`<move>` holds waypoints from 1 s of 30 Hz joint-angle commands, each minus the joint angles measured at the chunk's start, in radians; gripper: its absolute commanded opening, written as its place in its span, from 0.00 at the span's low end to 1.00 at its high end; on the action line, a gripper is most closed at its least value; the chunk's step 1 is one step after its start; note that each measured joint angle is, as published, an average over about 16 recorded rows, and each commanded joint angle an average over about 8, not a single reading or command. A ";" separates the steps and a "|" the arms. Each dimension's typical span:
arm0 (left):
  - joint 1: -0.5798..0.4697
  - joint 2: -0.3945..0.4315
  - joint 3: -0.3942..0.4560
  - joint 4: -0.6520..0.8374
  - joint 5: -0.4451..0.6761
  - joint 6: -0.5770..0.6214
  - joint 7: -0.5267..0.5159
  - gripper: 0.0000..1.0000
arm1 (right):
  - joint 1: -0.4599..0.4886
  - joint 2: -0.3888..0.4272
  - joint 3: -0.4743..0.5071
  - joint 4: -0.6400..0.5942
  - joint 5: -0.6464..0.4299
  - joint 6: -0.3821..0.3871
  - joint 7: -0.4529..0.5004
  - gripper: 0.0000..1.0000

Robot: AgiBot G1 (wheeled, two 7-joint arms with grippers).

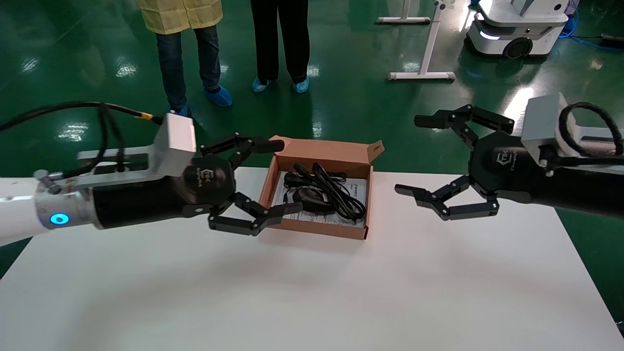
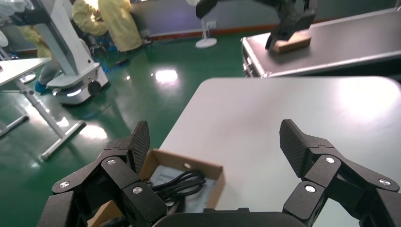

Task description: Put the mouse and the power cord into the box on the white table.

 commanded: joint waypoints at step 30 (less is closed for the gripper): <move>0.269 -0.282 -0.251 -0.445 -0.226 0.128 -0.300 1.00 | -0.312 0.122 0.151 0.472 0.267 -0.037 0.409 1.00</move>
